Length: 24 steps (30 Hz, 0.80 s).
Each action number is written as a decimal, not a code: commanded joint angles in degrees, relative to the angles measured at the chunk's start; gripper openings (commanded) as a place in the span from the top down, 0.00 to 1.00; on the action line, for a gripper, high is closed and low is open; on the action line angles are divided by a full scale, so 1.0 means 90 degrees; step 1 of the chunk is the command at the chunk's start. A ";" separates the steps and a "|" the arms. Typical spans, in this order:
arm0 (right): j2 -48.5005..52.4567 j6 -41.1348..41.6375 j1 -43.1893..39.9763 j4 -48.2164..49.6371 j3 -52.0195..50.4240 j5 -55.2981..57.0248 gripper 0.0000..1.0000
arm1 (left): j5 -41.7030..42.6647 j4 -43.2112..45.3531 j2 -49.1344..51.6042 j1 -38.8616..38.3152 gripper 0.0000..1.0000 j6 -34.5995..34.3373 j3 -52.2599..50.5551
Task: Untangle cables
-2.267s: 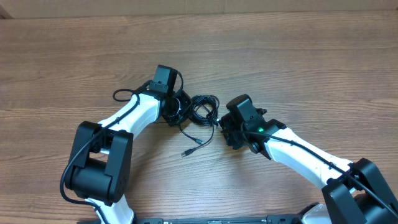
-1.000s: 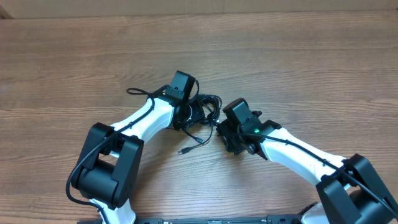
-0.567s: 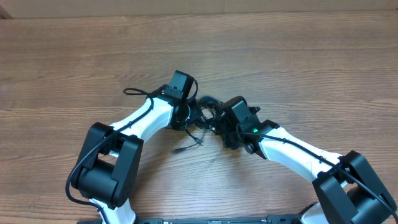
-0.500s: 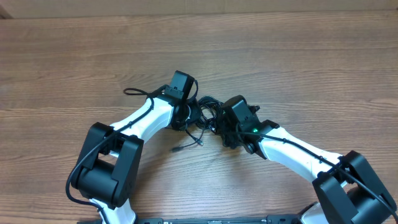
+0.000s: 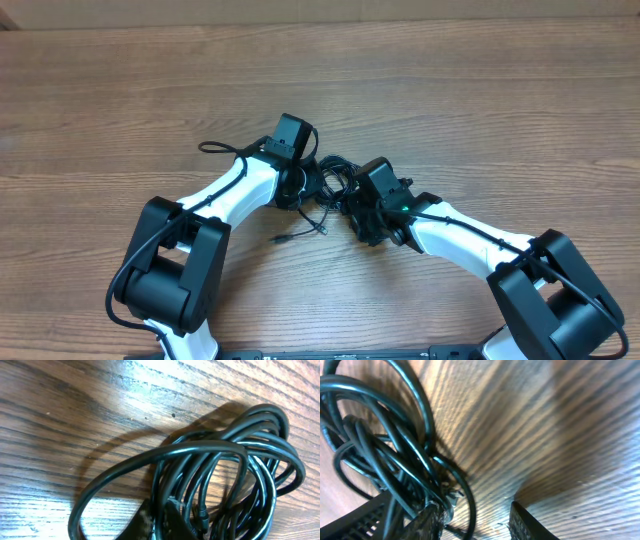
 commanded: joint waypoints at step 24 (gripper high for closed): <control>0.0083 0.0367 0.0041 -0.0034 0.0056 -0.0420 0.87 | 0.0219 0.0056 0.0024 -0.0041 0.96 -0.0017 0.0000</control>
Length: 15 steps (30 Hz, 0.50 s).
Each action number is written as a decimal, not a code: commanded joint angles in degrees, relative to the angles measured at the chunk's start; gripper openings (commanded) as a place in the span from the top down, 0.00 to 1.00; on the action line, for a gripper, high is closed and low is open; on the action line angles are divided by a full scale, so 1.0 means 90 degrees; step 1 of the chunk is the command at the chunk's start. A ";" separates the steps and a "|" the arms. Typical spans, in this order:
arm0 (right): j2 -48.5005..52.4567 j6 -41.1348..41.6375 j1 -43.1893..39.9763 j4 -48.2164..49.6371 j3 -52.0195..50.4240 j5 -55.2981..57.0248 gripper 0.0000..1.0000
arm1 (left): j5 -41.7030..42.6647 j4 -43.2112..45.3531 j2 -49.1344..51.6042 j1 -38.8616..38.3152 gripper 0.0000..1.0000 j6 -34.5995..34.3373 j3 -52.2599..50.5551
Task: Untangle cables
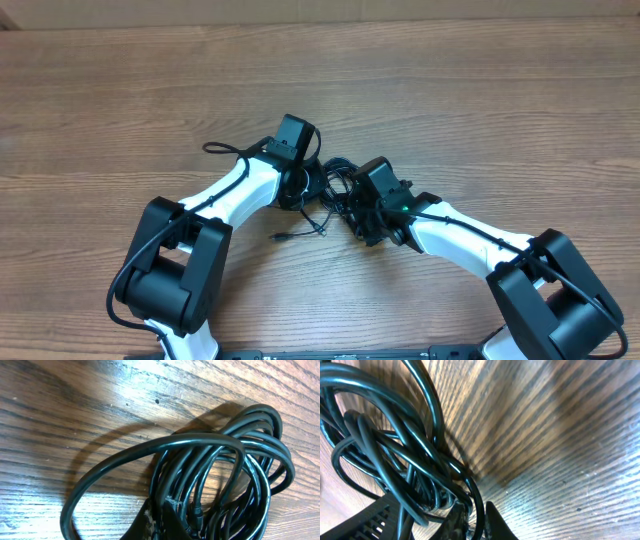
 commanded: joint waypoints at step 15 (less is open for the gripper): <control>0.0066 -0.0668 0.0015 0.0131 0.0056 -0.0284 0.96 | -0.0457 0.0029 0.0024 -0.0012 0.96 0.0481 0.0000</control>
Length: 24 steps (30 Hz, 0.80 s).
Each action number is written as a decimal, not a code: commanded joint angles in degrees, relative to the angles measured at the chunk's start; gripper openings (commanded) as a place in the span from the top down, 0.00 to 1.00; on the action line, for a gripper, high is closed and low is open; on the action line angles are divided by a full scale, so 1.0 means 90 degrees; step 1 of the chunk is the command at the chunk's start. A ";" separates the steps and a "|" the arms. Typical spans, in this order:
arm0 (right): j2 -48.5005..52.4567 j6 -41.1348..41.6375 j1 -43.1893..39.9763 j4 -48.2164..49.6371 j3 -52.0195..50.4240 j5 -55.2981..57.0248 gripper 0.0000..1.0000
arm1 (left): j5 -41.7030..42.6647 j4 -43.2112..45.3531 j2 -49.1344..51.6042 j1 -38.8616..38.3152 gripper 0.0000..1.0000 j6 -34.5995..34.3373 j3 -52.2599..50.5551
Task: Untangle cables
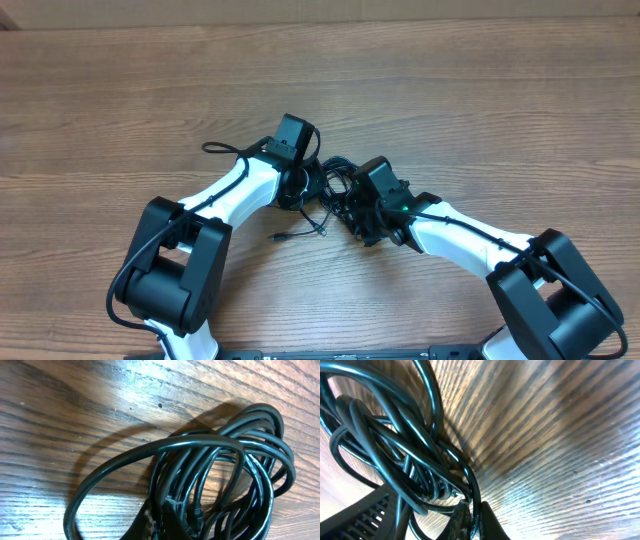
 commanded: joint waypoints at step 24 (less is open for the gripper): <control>-0.0794 -0.2579 -0.0148 -0.0651 0.0073 0.0323 0.96 | 0.2450 0.0665 -0.2363 0.1423 0.96 0.4267 0.0112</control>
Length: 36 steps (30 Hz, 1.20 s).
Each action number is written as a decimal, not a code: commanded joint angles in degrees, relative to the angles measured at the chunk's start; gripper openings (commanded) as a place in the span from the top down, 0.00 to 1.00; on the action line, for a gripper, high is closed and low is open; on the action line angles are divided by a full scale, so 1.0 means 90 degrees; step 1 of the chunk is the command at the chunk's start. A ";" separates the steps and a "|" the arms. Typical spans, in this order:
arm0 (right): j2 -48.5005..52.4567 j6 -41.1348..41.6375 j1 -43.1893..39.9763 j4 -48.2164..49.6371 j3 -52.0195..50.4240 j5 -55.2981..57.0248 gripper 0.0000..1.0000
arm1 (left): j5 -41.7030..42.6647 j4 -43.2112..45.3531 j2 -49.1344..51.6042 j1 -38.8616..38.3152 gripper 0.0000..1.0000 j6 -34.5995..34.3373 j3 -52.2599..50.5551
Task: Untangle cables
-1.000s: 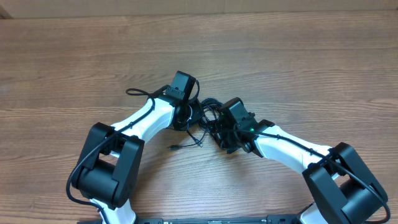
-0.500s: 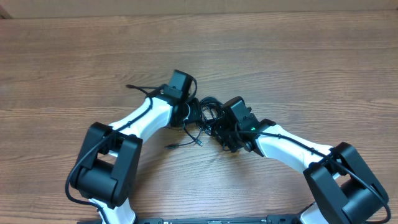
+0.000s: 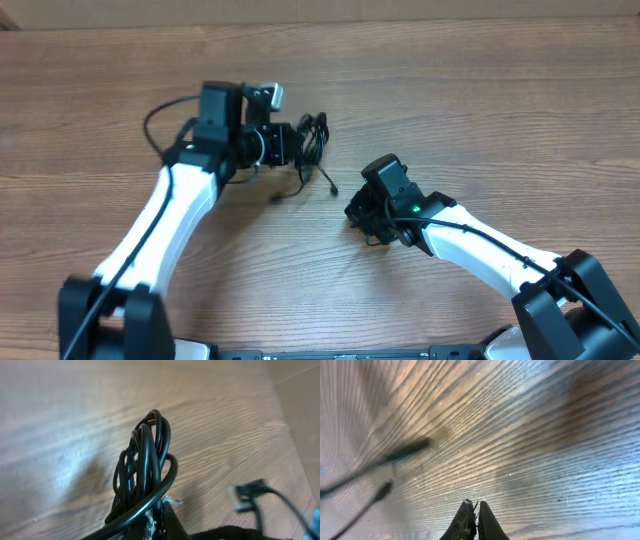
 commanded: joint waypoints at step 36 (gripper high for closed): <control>-0.1166 -0.5974 -0.2769 -0.1336 0.1025 -0.4894 0.50 | 0.2834 -0.4303 -0.0299 -0.0721 0.96 0.9576 0.0092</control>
